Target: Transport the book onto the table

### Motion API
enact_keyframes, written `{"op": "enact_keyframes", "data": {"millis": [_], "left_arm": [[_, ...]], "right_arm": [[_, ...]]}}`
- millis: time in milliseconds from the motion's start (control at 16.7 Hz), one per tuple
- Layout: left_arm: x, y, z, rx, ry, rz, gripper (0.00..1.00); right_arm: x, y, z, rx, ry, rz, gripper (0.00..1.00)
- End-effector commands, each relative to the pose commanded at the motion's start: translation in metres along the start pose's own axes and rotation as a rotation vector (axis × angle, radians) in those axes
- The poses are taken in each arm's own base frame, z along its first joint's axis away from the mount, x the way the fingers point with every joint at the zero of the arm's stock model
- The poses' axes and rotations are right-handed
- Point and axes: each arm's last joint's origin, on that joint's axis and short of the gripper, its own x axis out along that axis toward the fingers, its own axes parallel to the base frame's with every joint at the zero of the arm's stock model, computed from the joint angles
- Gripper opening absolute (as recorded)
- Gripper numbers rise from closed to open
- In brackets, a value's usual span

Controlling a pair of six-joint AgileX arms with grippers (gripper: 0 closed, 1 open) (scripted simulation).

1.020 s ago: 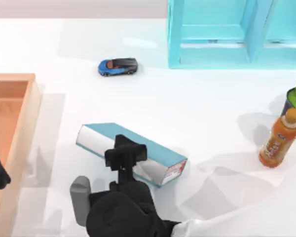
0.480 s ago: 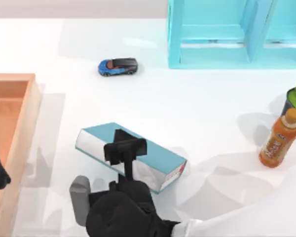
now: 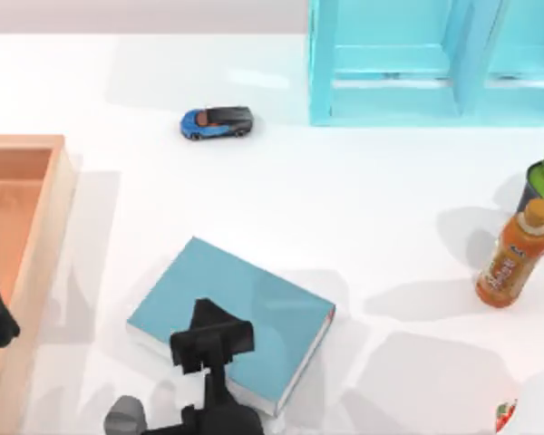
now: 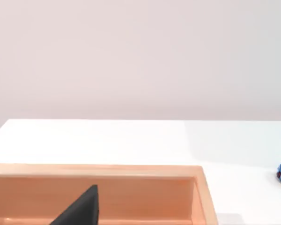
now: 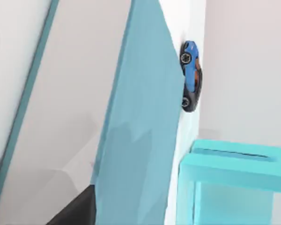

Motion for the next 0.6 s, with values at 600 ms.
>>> {"op": "enact_keyframes", "data": {"millis": [600], "left_arm": [[0.0,0.0,0.0,0.0,0.0,0.0,1.0]], "right_arm": [[-0.072,0.02,0.004,-0.03,0.042,-0.029,1.0]]}}
